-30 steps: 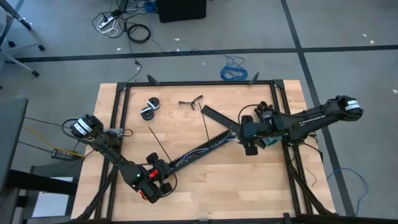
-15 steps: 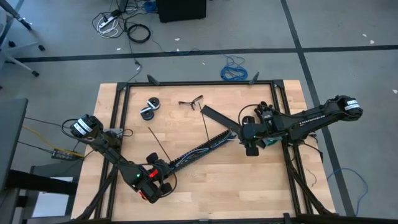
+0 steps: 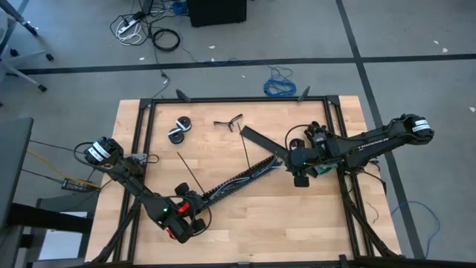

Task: Ziptie cables
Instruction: Put the wrapped cables into the black cable duct

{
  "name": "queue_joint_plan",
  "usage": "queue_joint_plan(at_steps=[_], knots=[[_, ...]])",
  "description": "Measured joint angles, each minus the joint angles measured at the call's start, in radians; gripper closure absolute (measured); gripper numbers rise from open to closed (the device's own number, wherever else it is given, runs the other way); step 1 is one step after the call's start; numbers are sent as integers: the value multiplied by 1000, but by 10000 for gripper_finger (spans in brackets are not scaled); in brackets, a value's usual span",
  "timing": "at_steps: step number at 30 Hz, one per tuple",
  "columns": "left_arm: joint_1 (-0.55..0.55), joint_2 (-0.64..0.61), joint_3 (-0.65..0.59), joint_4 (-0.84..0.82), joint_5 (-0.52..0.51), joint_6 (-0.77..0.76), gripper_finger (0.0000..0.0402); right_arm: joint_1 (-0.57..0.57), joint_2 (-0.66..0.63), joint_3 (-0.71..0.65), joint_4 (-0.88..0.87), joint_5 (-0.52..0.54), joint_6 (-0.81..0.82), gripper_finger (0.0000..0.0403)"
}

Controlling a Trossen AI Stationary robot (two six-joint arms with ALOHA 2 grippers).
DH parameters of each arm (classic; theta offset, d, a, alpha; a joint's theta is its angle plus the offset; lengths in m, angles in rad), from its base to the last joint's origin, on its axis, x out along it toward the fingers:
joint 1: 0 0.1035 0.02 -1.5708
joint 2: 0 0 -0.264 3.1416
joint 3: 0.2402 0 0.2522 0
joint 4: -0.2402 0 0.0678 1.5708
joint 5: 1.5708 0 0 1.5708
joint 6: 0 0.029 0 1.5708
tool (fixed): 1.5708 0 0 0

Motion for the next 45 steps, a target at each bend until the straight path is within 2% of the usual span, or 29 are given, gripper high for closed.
queue_joint_plan(at_steps=[9, 35, 45], knots=[[0, 0, 0, 0, -1, 0, 400, 0, 0, 0, -2, -10, 9, 269], [0, 0, 0, 0, -2, 3, 400, -1, -1, -46, 67, -9, -26, 273], [0, 0, 0, 1, -2, 3, 400, -1, 0, -45, 91, 17, -27, 287]])
